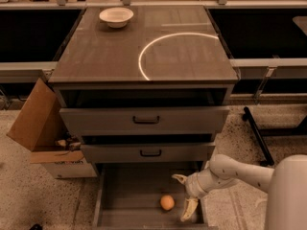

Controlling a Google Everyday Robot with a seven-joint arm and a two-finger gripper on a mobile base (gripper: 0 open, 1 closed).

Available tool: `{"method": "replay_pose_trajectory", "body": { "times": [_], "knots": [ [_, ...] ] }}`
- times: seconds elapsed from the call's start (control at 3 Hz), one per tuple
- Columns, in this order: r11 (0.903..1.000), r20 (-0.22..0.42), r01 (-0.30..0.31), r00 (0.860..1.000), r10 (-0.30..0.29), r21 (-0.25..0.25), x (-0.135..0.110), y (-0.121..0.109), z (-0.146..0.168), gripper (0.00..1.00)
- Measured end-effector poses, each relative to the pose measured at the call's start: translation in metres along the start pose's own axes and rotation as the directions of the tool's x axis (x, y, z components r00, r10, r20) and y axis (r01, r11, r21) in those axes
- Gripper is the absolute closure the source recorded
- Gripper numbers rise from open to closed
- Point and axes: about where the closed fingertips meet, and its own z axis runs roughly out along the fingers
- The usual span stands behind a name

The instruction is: Pick orange from bottom drawer and place on counter

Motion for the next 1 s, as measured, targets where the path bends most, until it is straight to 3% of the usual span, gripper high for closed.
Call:
{"method": "replay_pose_trajectory", "body": {
  "times": [0.33,0.67,1.0],
  "knots": [
    [0.9998,0.011,0.012,1.0,-0.011,-0.014,0.026,-0.008,0.041,0.0],
    [0.9989,0.014,0.045,0.999,-0.045,0.011,0.053,-0.028,0.084,0.0],
    [0.9948,0.004,0.09,0.996,-0.09,0.047,0.067,-0.051,0.108,0.0]
  ]
}}
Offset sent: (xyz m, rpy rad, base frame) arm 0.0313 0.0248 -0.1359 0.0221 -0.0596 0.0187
